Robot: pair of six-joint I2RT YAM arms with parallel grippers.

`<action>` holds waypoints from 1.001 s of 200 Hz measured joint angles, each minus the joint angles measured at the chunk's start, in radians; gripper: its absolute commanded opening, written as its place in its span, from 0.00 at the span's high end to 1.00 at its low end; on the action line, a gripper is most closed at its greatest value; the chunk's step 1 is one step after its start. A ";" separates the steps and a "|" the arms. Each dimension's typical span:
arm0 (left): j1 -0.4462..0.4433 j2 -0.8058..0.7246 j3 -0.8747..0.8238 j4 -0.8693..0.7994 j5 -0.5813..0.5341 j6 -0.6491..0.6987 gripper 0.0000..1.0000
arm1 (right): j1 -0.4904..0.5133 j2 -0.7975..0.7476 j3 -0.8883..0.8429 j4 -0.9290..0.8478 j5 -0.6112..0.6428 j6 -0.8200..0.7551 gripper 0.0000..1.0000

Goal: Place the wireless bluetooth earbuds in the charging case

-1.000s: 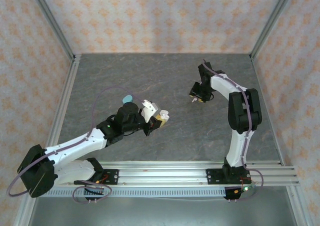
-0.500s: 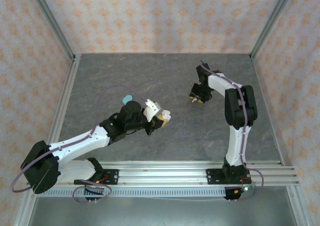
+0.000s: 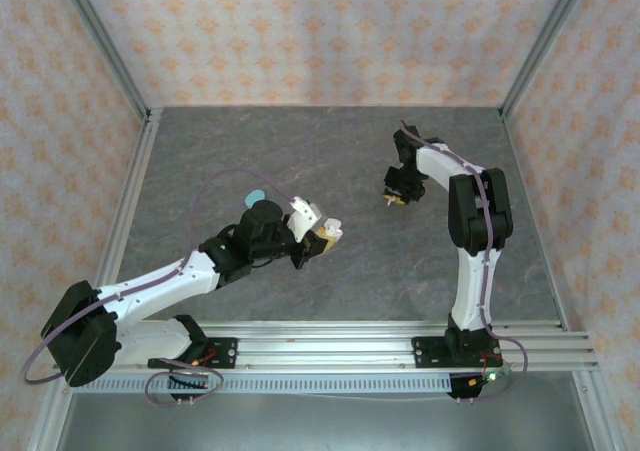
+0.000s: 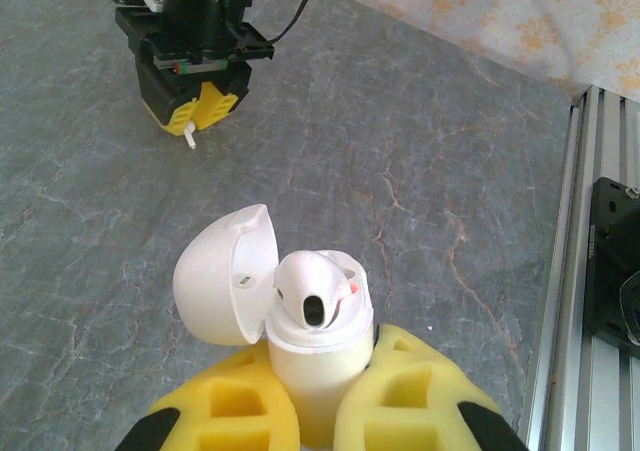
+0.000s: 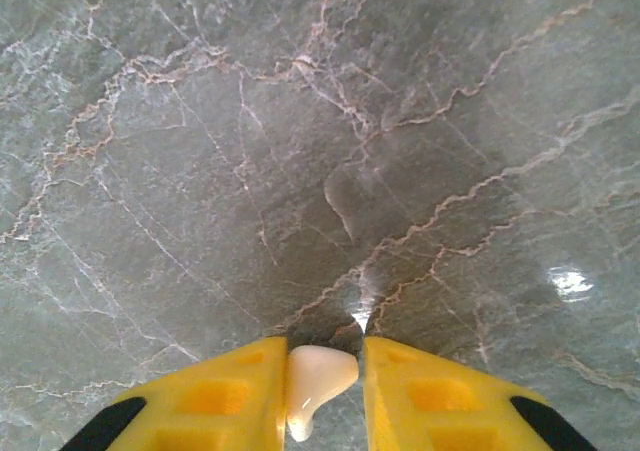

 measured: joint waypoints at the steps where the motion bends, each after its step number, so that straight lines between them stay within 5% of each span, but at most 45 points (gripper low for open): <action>1: 0.000 0.000 0.000 0.000 0.000 0.000 1.00 | 0.000 0.000 0.000 0.000 0.000 -0.001 0.76; 95: 0.000 -0.042 0.000 -0.031 -0.003 0.001 1.00 | 0.027 -0.060 -0.071 -0.010 -0.013 -0.034 0.79; 200: 0.000 -0.107 -0.030 0.003 -0.037 -0.009 1.00 | 0.132 -0.462 -0.214 -0.017 0.054 -0.006 0.79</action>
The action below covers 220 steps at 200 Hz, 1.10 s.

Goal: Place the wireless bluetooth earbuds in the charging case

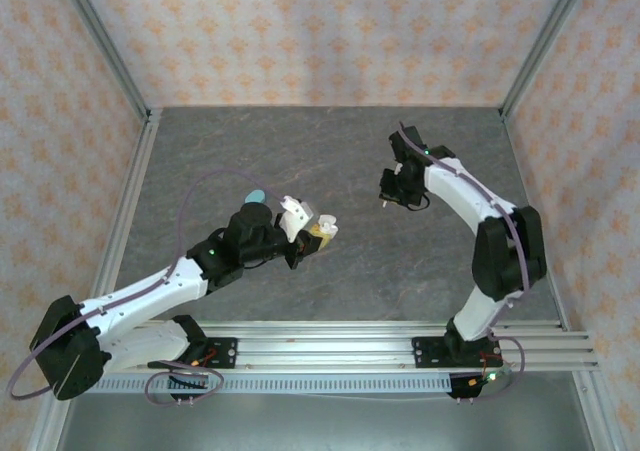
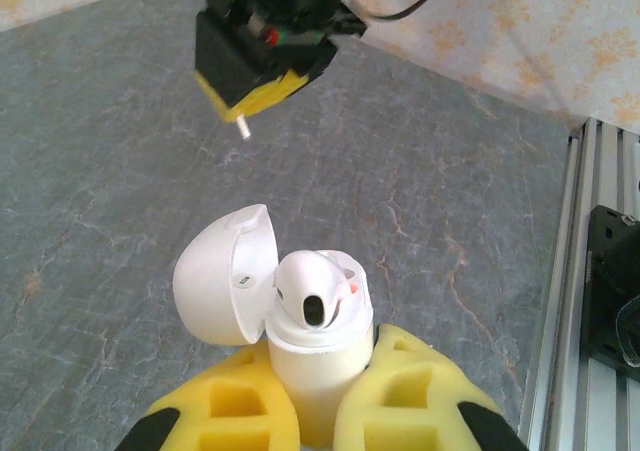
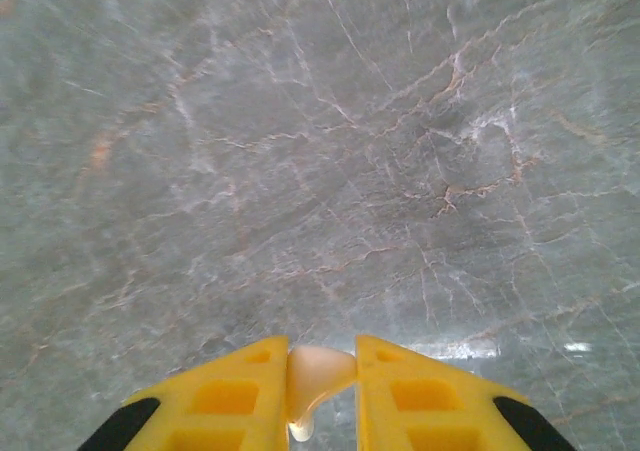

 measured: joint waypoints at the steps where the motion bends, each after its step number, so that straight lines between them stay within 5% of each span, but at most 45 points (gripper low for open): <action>1: 0.000 0.000 -0.001 0.002 -0.001 -0.001 1.00 | 0.000 -0.003 0.000 0.000 0.001 0.001 0.79; 87: 0.000 -0.060 -0.077 0.122 -0.070 -0.051 1.00 | 0.021 -0.372 -0.040 0.001 0.100 0.016 0.81; 220: 0.000 -0.038 -0.070 0.168 -0.106 -0.095 1.00 | 0.303 -0.388 -0.008 -0.053 0.194 0.052 0.82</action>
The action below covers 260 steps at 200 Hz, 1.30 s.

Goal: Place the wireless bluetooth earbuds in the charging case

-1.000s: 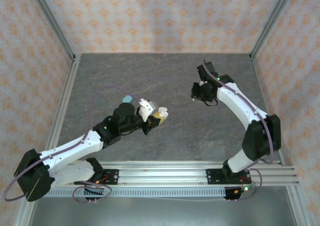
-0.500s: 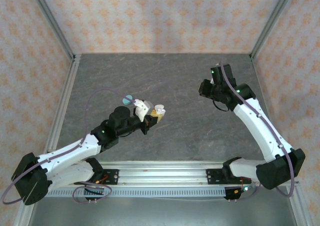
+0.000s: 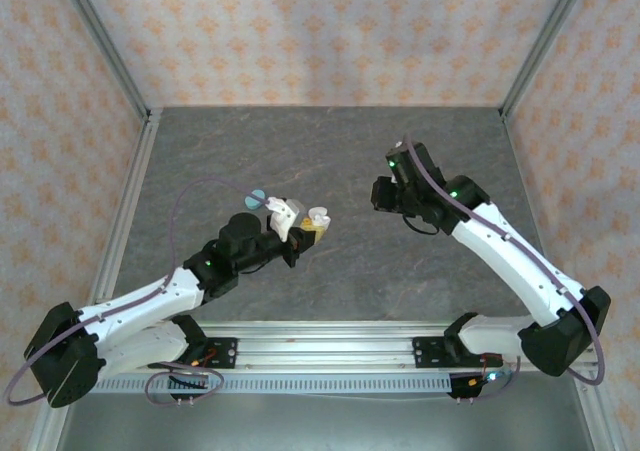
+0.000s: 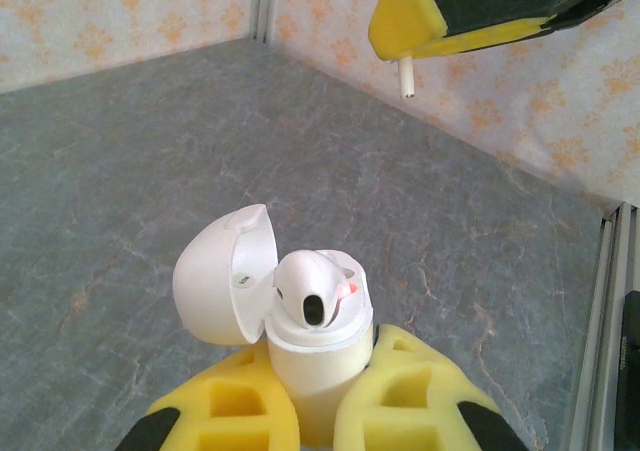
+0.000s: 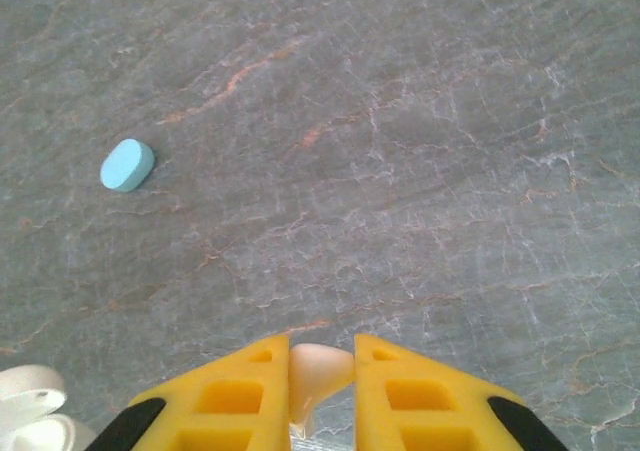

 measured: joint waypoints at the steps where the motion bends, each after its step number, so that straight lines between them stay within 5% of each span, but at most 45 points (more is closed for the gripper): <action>1: 0.000 0.000 0.002 0.000 0.000 0.000 1.00 | 0.001 0.000 0.002 0.000 0.001 0.000 0.82; 120: -0.002 0.076 0.058 0.106 0.012 0.010 1.00 | 0.179 -0.115 0.027 0.111 0.057 -0.004 0.83; 260: -0.018 0.078 0.068 0.113 0.034 -0.032 1.00 | 0.210 -0.157 -0.112 0.319 0.002 -0.028 0.82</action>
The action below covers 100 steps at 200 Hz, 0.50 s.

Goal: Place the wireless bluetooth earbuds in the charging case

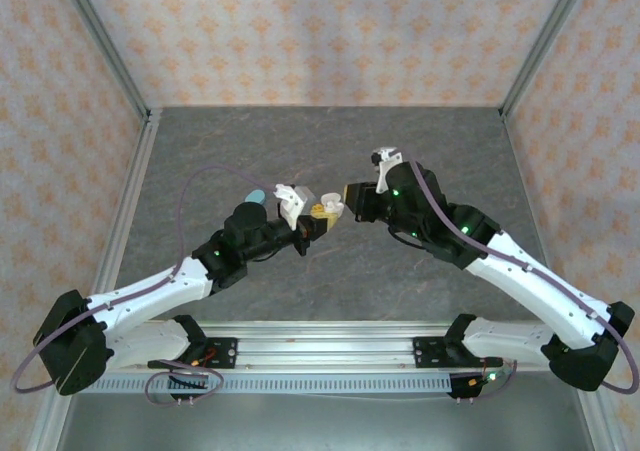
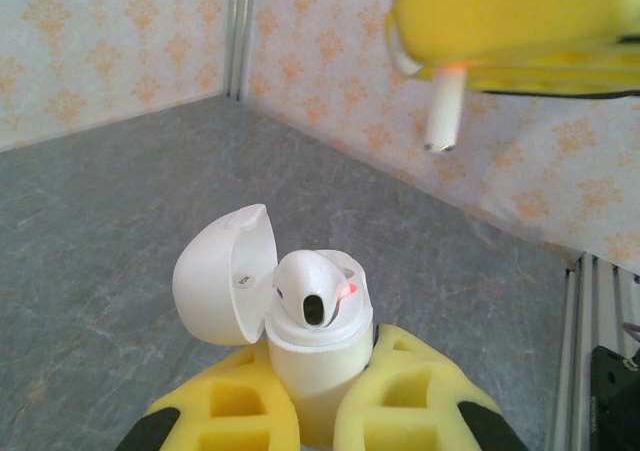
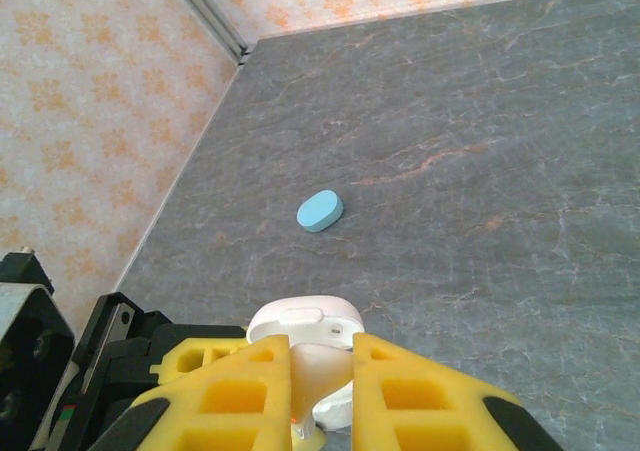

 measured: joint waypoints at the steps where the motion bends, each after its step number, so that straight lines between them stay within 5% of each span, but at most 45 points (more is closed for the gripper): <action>1: 0.000 0.000 0.000 0.000 0.000 0.000 1.00 | 0.000 0.000 -0.001 0.002 -0.002 0.000 0.82; 100: -0.014 0.000 0.035 -0.011 0.002 -0.007 1.00 | 0.000 -0.005 -0.065 0.087 -0.048 -0.014 0.82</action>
